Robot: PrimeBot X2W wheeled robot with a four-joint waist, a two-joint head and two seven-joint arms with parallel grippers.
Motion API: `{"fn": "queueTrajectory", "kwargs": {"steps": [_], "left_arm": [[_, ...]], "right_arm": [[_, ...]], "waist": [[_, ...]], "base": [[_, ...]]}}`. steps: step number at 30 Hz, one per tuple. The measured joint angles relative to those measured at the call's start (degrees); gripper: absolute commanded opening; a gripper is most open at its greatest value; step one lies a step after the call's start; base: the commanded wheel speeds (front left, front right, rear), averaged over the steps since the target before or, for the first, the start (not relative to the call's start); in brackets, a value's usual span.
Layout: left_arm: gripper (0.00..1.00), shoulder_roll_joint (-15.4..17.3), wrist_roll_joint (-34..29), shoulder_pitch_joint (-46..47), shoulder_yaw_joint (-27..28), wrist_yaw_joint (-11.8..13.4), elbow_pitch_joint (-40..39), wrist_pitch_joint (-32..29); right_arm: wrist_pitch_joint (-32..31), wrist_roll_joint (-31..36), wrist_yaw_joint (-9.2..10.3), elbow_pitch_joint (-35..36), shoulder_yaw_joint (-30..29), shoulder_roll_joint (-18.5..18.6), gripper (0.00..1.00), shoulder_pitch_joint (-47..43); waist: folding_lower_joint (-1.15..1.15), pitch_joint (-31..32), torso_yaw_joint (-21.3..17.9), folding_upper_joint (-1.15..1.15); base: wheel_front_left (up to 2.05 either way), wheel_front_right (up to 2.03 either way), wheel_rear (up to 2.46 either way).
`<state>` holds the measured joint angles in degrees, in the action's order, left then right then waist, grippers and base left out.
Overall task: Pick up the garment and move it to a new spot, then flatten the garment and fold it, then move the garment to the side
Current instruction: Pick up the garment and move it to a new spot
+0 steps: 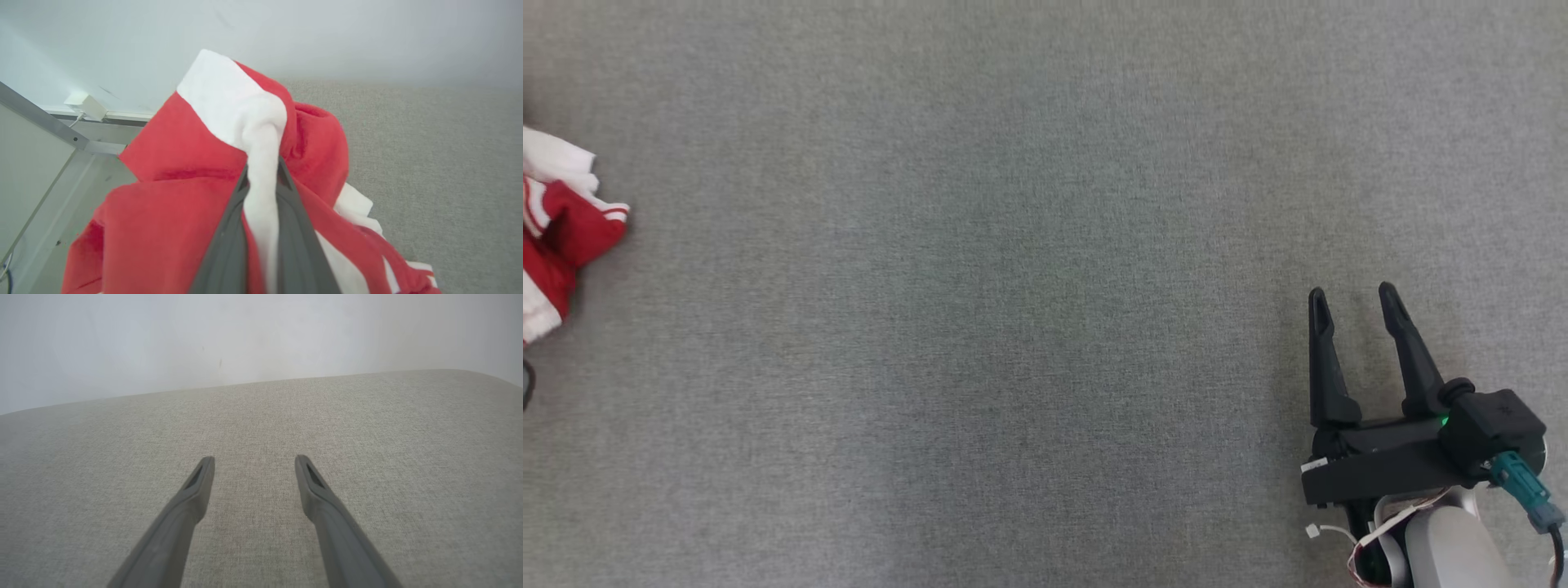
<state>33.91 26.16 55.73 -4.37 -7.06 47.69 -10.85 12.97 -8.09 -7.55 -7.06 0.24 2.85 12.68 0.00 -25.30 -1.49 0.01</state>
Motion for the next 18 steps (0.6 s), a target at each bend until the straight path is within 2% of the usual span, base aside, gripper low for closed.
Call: {"fn": "queueTrajectory", "kwargs": {"steps": [5,10,18], "left_arm": [[0.00,0.0,-1.7,1.5,-1.9,0.0,-2.5,5.7],[0.00,-0.3,-2.1,3.3,-3.3,-0.1,-6.2,8.7],[0.00,-3.2,-1.6,6.9,-8.0,-0.4,-18.8,8.2]], "right_arm": [[0.3,-0.8,0.00,-2.1,0.2,0.0,1.00,-0.6],[0.7,-1.6,0.00,-4.2,0.5,0.0,1.00,-1.0],[1.7,-4.1,0.00,-8.3,1.6,0.0,1.00,-2.0]], "waist": [[0.00,2.6,0.7,0.00],[0.00,5.0,1.2,0.00],[-0.01,9.1,0.0,-0.01]], "base": [[0.00,0.00,0.00],[0.00,0.00,0.00],[0.00,0.00,0.00]]}}
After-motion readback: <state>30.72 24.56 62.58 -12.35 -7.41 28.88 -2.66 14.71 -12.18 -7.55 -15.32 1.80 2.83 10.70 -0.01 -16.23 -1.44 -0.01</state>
